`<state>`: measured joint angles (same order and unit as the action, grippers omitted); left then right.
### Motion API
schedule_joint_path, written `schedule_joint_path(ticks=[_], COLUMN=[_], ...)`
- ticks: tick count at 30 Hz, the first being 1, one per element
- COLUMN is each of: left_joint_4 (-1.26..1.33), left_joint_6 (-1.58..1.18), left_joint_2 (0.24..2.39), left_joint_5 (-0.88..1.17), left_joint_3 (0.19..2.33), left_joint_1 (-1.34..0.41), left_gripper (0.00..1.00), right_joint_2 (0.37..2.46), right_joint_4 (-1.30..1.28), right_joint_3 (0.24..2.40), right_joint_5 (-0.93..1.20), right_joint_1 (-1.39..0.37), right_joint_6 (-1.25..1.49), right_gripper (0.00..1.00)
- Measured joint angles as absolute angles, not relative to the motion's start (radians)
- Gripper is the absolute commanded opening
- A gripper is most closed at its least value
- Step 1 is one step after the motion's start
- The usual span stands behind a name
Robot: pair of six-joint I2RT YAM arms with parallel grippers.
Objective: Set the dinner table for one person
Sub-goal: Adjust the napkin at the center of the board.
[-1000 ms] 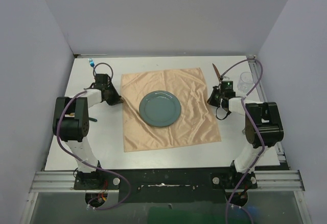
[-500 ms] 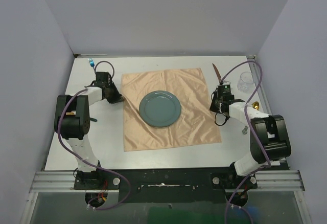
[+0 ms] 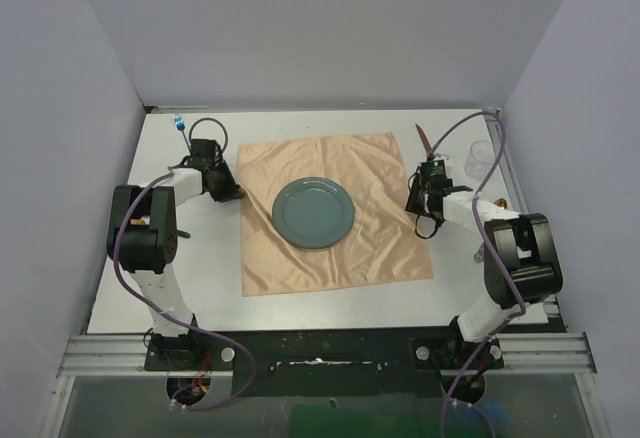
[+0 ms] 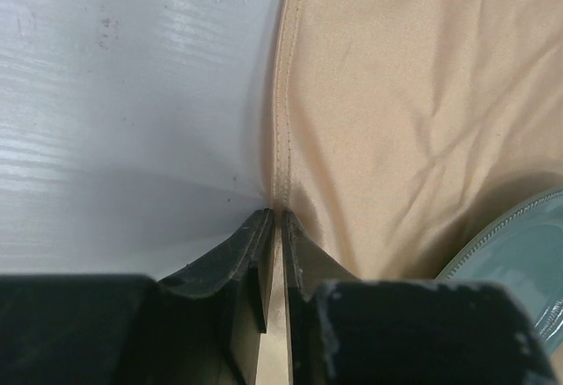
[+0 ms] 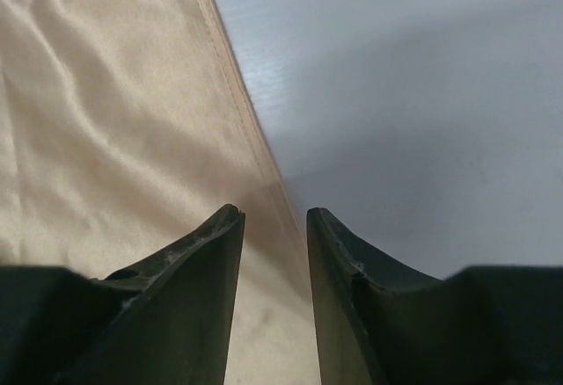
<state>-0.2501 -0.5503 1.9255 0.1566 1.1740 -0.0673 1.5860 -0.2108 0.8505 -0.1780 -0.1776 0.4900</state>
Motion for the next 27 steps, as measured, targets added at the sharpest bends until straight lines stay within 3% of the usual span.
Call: schedule_joint_path(ticks=[7, 17, 19, 23, 27], left_joint_4=[-0.25, -0.253, -0.253, -0.256, -0.259], left_joint_6=[-0.556, -0.556, -0.556, -0.554, -0.551], left_joint_2=[1.908, 1.908, 1.908, 1.908, 1.908], left_joint_5=[0.138, 0.135, 0.135, 0.133, 0.13], left_joint_3=[1.156, 1.156, 1.157, 1.158, 1.159], left_joint_1=[-0.073, -0.073, -0.073, -0.073, -0.073], left_gripper=[0.11, 0.1, 0.09, 0.05, 0.0], right_joint_2=[1.782, 1.904, 1.929, 1.938, 1.938], right_joint_4=[-0.187, -0.168, -0.169, -0.168, -0.16], right_joint_3=[1.034, 1.159, 1.185, 1.196, 1.195], right_joint_5=[-0.18, -0.191, -0.194, -0.195, -0.2], right_joint_1=[-0.178, -0.178, -0.178, -0.178, -0.178], right_joint_6=[0.433, 0.377, 0.369, 0.359, 0.359], right_gripper=[0.37, 0.36, 0.3, 0.01, 0.0])
